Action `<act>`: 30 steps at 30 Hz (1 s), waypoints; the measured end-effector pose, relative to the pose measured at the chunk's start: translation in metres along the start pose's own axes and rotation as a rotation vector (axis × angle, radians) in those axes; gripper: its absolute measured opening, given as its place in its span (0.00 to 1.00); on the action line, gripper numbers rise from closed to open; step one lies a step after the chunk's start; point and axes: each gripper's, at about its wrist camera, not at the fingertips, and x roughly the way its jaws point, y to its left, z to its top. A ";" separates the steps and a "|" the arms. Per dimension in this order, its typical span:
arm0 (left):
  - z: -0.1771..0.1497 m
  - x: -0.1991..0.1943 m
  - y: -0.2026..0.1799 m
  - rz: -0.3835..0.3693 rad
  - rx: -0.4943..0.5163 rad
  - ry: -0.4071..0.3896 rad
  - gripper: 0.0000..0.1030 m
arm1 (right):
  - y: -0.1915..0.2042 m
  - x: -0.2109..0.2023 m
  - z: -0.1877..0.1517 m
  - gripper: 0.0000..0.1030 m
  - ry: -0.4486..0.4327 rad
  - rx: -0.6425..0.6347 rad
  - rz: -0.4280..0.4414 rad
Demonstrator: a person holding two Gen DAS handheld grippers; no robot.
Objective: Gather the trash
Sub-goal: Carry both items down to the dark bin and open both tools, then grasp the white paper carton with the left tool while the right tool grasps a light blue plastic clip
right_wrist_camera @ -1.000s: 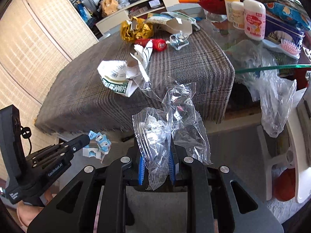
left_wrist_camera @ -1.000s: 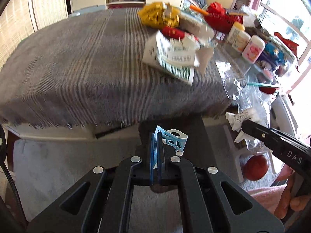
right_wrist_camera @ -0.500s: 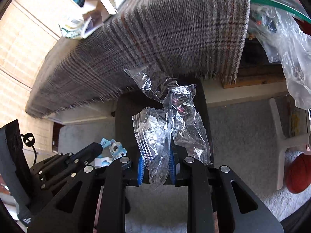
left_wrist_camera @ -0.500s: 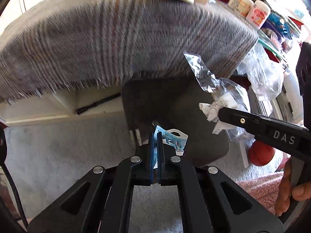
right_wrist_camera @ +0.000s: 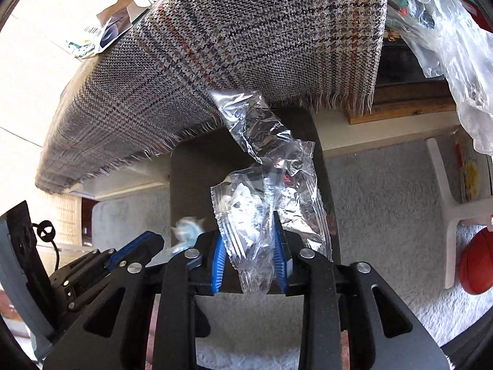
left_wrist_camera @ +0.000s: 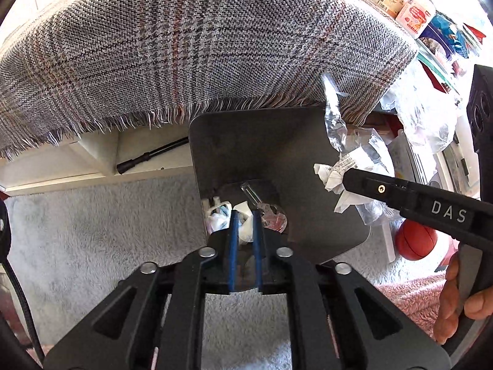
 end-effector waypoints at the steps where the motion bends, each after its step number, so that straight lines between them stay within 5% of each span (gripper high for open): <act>1: 0.000 0.000 0.000 0.001 -0.001 -0.003 0.18 | 0.000 0.000 0.000 0.34 0.001 -0.002 -0.001; 11: 0.000 -0.010 0.001 0.034 0.009 -0.029 0.65 | 0.005 -0.007 0.007 0.79 -0.030 -0.027 -0.039; 16: 0.000 -0.012 0.004 0.055 0.007 -0.039 0.88 | 0.004 -0.017 0.010 0.93 -0.082 -0.032 -0.100; 30: 0.011 -0.045 0.021 0.081 -0.029 -0.085 0.92 | 0.004 -0.068 0.027 0.93 -0.191 -0.017 -0.118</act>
